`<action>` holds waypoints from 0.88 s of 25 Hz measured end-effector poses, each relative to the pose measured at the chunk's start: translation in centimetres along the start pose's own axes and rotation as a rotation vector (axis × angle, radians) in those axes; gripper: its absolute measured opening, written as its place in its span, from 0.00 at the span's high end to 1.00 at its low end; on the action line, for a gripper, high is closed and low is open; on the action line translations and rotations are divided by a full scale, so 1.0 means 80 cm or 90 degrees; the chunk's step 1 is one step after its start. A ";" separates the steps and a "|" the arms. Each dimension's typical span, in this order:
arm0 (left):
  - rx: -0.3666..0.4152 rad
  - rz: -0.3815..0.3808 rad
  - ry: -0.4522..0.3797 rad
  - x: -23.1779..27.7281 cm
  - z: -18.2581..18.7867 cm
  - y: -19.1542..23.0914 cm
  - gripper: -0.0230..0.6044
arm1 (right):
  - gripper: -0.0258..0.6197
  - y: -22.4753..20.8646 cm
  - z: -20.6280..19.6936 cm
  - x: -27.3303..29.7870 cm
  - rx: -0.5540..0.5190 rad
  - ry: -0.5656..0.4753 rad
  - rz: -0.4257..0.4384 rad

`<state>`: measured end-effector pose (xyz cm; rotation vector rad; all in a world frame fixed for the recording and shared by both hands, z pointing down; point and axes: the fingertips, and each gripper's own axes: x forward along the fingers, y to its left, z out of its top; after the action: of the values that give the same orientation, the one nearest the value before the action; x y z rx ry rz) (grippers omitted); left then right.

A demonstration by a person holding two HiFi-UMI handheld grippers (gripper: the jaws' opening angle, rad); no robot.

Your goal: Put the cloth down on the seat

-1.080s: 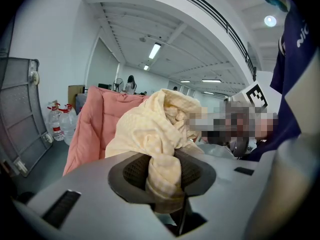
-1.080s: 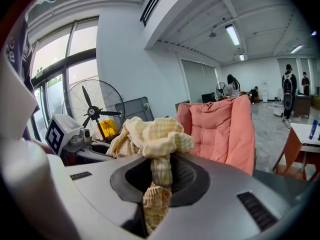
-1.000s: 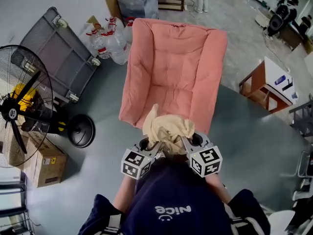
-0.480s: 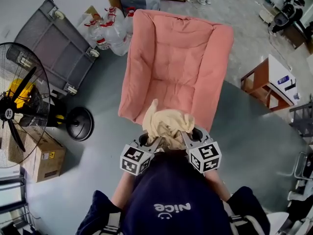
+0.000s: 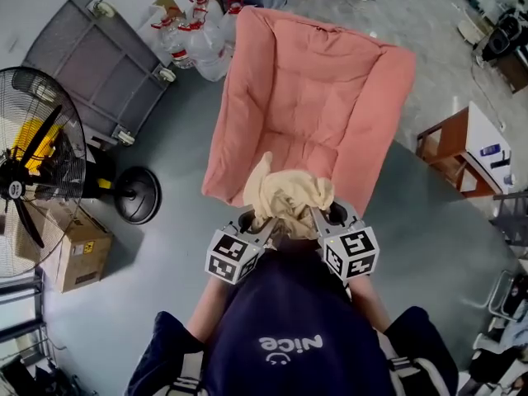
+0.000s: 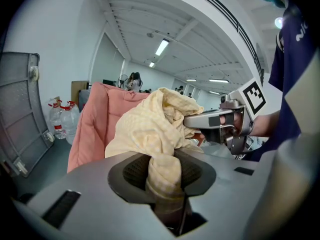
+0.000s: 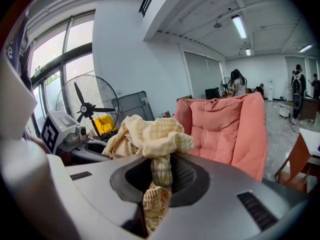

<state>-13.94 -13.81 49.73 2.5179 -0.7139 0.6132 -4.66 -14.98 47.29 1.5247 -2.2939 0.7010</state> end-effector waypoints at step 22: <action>-0.042 -0.003 0.051 0.188 0.050 0.103 0.75 | 0.84 -0.170 0.019 0.135 0.084 0.034 -0.028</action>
<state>-5.94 -27.80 56.83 2.4188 -0.6884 0.6737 3.58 -28.50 54.56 1.5882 -2.2068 0.8866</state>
